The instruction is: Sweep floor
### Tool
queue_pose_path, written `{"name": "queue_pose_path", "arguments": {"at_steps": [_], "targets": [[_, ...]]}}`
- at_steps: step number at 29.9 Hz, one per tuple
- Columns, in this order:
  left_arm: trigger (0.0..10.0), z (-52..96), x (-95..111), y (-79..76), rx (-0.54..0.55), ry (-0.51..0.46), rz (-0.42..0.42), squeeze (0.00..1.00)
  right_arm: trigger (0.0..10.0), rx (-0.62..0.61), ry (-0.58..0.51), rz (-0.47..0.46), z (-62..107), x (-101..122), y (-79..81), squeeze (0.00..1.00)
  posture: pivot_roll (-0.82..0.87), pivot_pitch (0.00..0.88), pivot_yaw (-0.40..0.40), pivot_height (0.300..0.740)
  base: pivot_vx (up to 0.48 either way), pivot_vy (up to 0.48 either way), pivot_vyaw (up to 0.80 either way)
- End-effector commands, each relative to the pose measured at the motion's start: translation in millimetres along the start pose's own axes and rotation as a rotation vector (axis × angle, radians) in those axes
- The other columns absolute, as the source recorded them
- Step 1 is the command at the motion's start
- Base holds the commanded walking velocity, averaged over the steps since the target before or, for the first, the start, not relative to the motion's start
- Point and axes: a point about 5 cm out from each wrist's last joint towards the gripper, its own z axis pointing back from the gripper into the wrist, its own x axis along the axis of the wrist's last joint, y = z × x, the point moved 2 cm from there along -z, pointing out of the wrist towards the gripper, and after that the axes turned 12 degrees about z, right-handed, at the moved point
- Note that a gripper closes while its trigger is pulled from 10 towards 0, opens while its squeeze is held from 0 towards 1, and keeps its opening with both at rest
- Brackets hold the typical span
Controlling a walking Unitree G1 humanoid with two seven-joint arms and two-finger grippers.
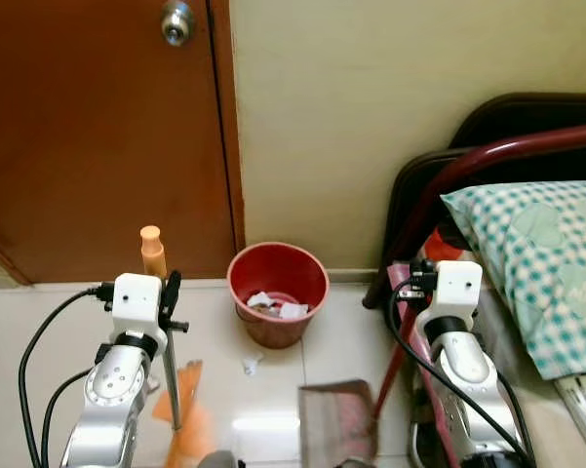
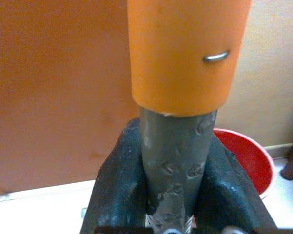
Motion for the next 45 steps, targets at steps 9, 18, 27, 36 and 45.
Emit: {"name": "queue_pose_path", "arguments": {"at_steps": [9, 18, 27, 36, 45], "targets": [[10.0, -22.1, 19, -43.3, -0.221, -0.095, -0.076, 0.00, 10.0, -0.091, -0.009, 0.037, -14.8, 6, -13.0, 0.00, 0.08, 0.165, -0.007, 0.740, 0.000, 0.000, 0.00], [10.0, -35.9, 37, -94.8, -0.422, -0.185, -0.186, 0.00, 10.0, -0.135, -0.006, 0.041, -23.4, 10, -15.0, 0.00, 0.08, 0.170, -0.005, 0.740, 0.000, 0.000, 0.00], [10.0, -28.0, 30, -128.5, -0.637, -0.157, -0.160, 0.00, 10.0, -0.213, 0.018, 0.080, -26.4, 5, -25.5, 0.00, 0.07, 0.173, -0.003, 0.740, 0.000, 0.000, 0.00], [10.0, 3.1, 5, -145.4, -0.907, -0.006, -0.125, 0.00, 10.0, -0.268, 0.038, 0.103, -36.3, 7, -28.2, 0.00, 0.08, 0.175, -0.006, 0.740, 0.000, 0.000, 0.00], [10.0, 11.6, 18, -145.2, -0.940, 0.013, 0.064, 0.00, 10.0, -0.275, 0.042, 0.131, -41.4, 6, -23.2, 0.00, 0.08, 0.176, -0.011, 0.740, 0.000, 0.000, 0.00]]}}
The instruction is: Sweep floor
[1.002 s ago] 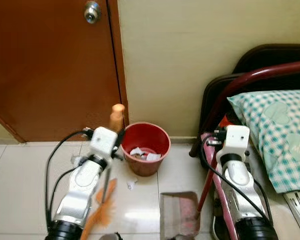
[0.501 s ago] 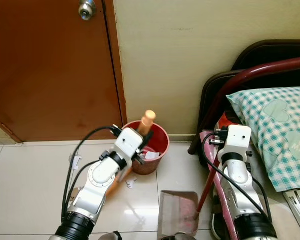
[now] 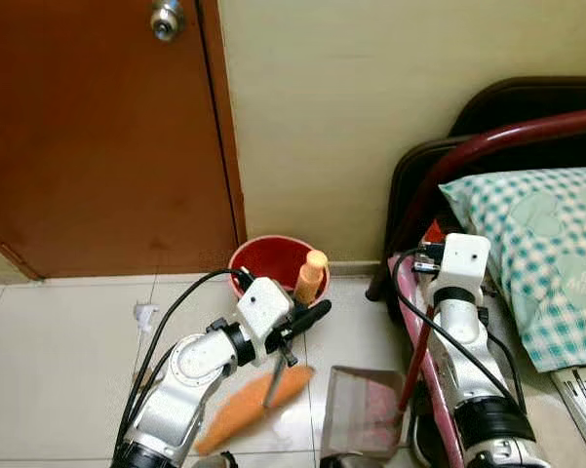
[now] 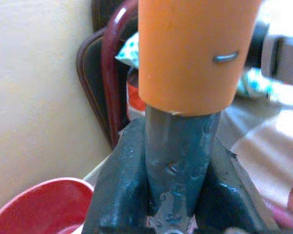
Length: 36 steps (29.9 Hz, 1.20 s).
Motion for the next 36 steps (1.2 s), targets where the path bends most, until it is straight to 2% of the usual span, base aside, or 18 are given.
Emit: {"name": "queue_pose_path", "arguments": {"at_steps": [1, 4, 7, 11, 13, 19, 21, 22, 23, 25, 27, 30, 32, 33, 36], "targets": [[10.0, -0.2, 10, -4.7, -0.020, -0.063, 0.101, 0.00, 10.0, -0.004, -0.008, 0.025, -1.4, 2, 2.8, 0.00, 0.08, 0.176, -0.011, 0.740, 0.000, 0.000, 0.00], [10.0, 0.9, 16, -2.8, -0.007, -0.095, 0.141, 0.00, 10.0, 0.006, -0.006, 0.039, -1.6, 2, 6.1, 0.00, 0.09, 0.180, -0.014, 0.740, 0.000, 0.000, 0.00], [10.0, 1.1, 30, 2.9, 0.035, -0.173, 0.233, 0.00, 10.0, 0.058, 0.020, 0.039, 0.6, -2, 19.3, 0.00, 0.09, 0.180, -0.016, 0.740, 0.000, 0.000, 0.00], [10.0, -0.3, 39, 13.8, 0.112, -0.230, 0.259, 0.00, 10.0, 0.116, 0.029, 0.024, 2.7, -3, 31.3, 0.00, 0.09, 0.179, -0.018, 0.740, 0.000, 0.000, 0.00], [10.0, 0.4, 47, 25.5, 0.185, -0.290, 0.308, 0.00, 10.0, 0.154, 0.046, 0.014, 5.2, -5, 39.2, 0.00, 0.09, 0.179, -0.018, 0.740, 0.000, 0.000, 0.00], [10.0, 14.9, 70, 64.2, 0.406, -0.448, 0.348, 0.00, 10.0, 0.239, 0.077, -0.015, 10.4, -10, 53.5, 0.00, 0.09, 0.175, -0.025, 0.740, 0.000, 0.000, 0.00], [10.0, 17.7, 72, 68.6, 0.427, -0.463, 0.354, 0.00, 10.0, 0.246, 0.075, -0.016, 10.9, -10, 54.7, 0.00, 0.09, 0.175, -0.025, 0.740, 0.000, 0.000, 0.00], [10.0, 22.8, 76, 75.3, 0.461, -0.482, 0.352, 0.00, 10.0, 0.254, 0.073, -0.017, 11.5, -10, 56.3, 0.00, 0.09, 0.175, -0.025, 0.740, 0.000, 0.000, 0.00], [10.0, 22.8, 76, 75.3, 0.461, -0.482, 0.352, 0.00, 10.0, 0.254, 0.073, -0.017, 11.5, -10, 56.3, 0.00, 0.09, 0.175, -0.025, 0.740, 0.000, 0.000, 0.00], [10.0, 36.0, 89, 90.3, 0.525, -0.520, 0.314, 0.00, 10.0, 0.266, 0.074, -0.018, 11.6, -10, 58.0, 0.00, 0.10, 0.173, -0.029, 0.740, 0.000, 0.000, 0.00], [10.0, 38.3, 91, 92.6, 0.536, -0.526, 0.305, 0.00, 10.0, 0.266, 0.075, -0.018, 11.4, -10, 58.0, 0.00, 0.10, 0.173, -0.029, 0.740, 0.000, 0.000, 0.00], [10.0, 52.6, 100, 102.9, 0.584, -0.541, 0.271, 0.00, 10.0, 0.270, 0.077, -0.017, 10.9, -11, 57.5, 0.00, 0.10, 0.172, -0.029, 0.740, 0.000, 0.000, 0.00], [10.0, 64.6, 99, 106.3, 0.607, -0.514, 0.221, 0.00, 10.0, 0.273, 0.082, -0.016, 10.7, -12, 56.5, 0.00, 0.10, 0.170, -0.028, 0.740, 0.000, 0.000, 0.00], [10.0, 64.6, 99, 106.3, 0.607, -0.514, 0.221, 0.00, 10.0, 0.273, 0.082, -0.016, 10.7, -12, 56.5, 0.00, 0.10, 0.170, -0.028, 0.740, 0.000, 0.000, 0.00], [10.0, 80.8, 82, 102.3, 0.614, -0.421, 0.184, 0.00, 10.0, 0.276, 0.084, -0.016, 10.6, -14, 54.6, 0.00, 0.11, 0.170, -0.028, 0.740, 0.000, 0.000, 0.00]]}}
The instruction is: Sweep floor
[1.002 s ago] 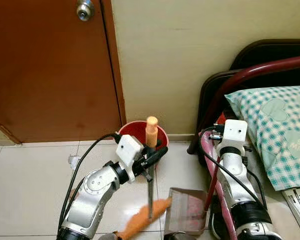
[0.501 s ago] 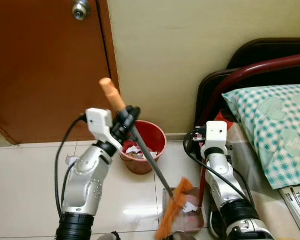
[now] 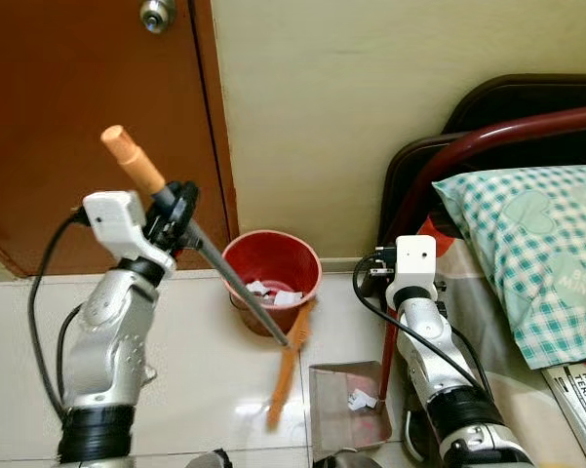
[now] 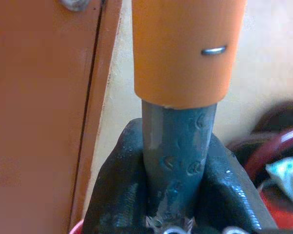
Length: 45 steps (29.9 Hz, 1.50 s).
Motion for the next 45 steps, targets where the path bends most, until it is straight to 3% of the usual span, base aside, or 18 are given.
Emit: {"name": "queue_pose_path", "arguments": {"at_steps": [1, 5, 7, 13, 16, 18, 20, 25, 26, 30, 34, 38, 45], "targets": [[10.0, 7.9, 3, 1.1, -0.008, 0.010, -0.042, 0.00, 10.0, 0.024, 0.069, -0.017, 3.8, -16, 2.9, 0.00, 0.12, 0.171, -0.027, 0.740, 0.000, 0.000, 0.00], [10.0, 25.8, -12, 8.2, 0.012, 0.093, -0.099, 0.00, 10.0, 0.025, 0.041, -0.042, 3.8, -12, -0.7, 0.00, 0.12, 0.171, -0.027, 0.740, 0.000, 0.000, 0.00], [10.0, 40.4, -29, 11.3, 0.024, 0.176, -0.145, 0.00, 10.0, 0.030, -0.021, -0.086, 5.2, -3, -5.0, 0.00, 0.12, 0.163, -0.025, 0.740, 0.000, 0.000, 0.00], [10.0, 61.5, -52, 8.8, 0.047, 0.268, -0.179, 0.00, 10.0, -0.005, -0.133, -0.149, 14.4, 15, -22.6, 0.00, 0.12, 0.144, -0.028, 0.740, 0.000, 0.000, 0.00], [10.0, 69.0, -60, 9.9, 0.067, 0.296, -0.198, 0.00, 10.0, -0.022, -0.126, -0.184, 18.6, 15, -27.7, 0.00, 0.12, 0.139, -0.027, 0.740, 0.000, 0.000, 0.00], [10.0, 75.4, -65, 19.8, 0.112, 0.318, -0.275, 0.00, 10.0, -0.006, -0.143, -0.227, 20.8, 22, -26.5, 0.00, 0.12, 0.125, -0.018, 0.740, 0.000, 0.000, 0.00], [10.0, 79.8, -70, 32.6, 0.173, 0.335, -0.325, 0.00, 10.0, 0.034, -0.180, -0.261, 20.4, 33, -22.0, 0.00, 0.11, 0.121, -0.013, 0.740, 0.000, 0.000, 0.00], [10.0, 89.3, -77, 52.2, 0.266, 0.367, -0.351, 0.00, 10.0, 0.082, -0.218, -0.319, 17.0, 52, -16.2, 0.00, 0.11, 0.113, -0.006, 0.740, 0.000, 0.000, 0.00], [10.0, 98.6, -79, 69.8, 0.360, 0.387, -0.411, 0.00, 10.0, 0.142, -0.254, -0.367, 15.8, 71, -9.9, 0.00, 0.11, 0.113, -0.006, 0.740, 0.000, 0.000, 0.00], [10.0, 104.9, -80, 82.7, 0.455, 0.396, -0.421, 0.00, 10.0, 0.217, -0.271, -0.403, 16.4, 87, -0.5, 0.00, 0.10, 0.112, -0.007, 0.740, 0.000, 0.000, 0.00], [10.0, 110.4, -80, 96.6, 0.578, 0.377, -0.455, 0.00, 10.0, 0.378, -0.308, -0.412, 23.6, 107, 24.5, 0.00, 0.10, 0.115, -0.018, 0.740, 0.000, 0.000, 0.00], [10.0, 113.0, -84, 98.2, 0.619, 0.375, -0.446, 0.00, 10.0, 0.437, -0.354, -0.409, 28.2, 123, 36.0, 0.00, 0.10, 0.113, -0.021, 0.740, 0.000, 0.000, 0.00], [10.0, 108.8, -100, 82.8, 0.569, 0.387, -0.393, 0.00, 10.0, 0.512, -0.544, -0.438, 34.8, 183, 46.9, 0.00, 0.09, 0.112, -0.024, 0.740, 0.000, 0.000, 0.00]]}}
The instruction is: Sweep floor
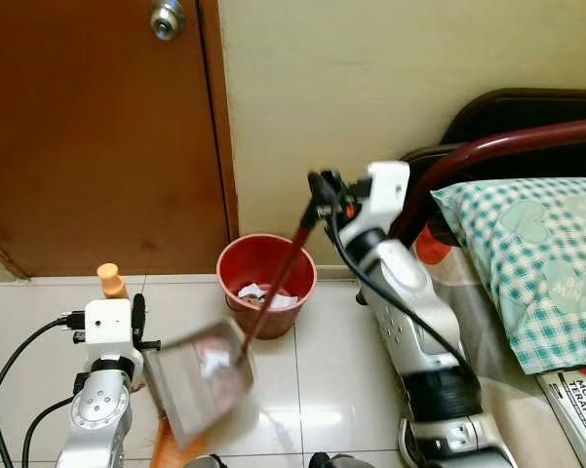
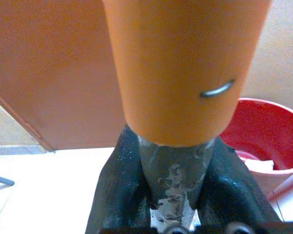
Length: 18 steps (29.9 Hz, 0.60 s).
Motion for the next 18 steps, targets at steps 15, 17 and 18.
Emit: {"name": "queue_pose_path", "arguments": {"at_steps": [15, 17, 18], "targets": [[10.0, 0.3, -24, -1.8, 0.018, 0.096, -0.017, 0.00, 10.0, -0.025, -0.391, 0.318, -22.0, 103, -12.3, 0.00, 0.08, 0.109, -0.031, 0.740, 0.000, 0.000, 0.00], [10.0, 0.2, -25, -2.4, 0.013, 0.096, -0.017, 0.00, 10.0, -0.027, -0.403, 0.390, -19.8, 105, -15.1, 0.00, 0.08, 0.109, -0.031, 0.740, 0.000, 0.000, 0.00], [10.0, 0.1, -25, -2.5, 0.012, 0.096, -0.017, 0.00, 10.0, -0.025, -0.408, 0.409, -18.9, 105, -15.3, 0.00, 0.07, 0.110, -0.028, 0.740, 0.000, 0.000, 0.00]]}}
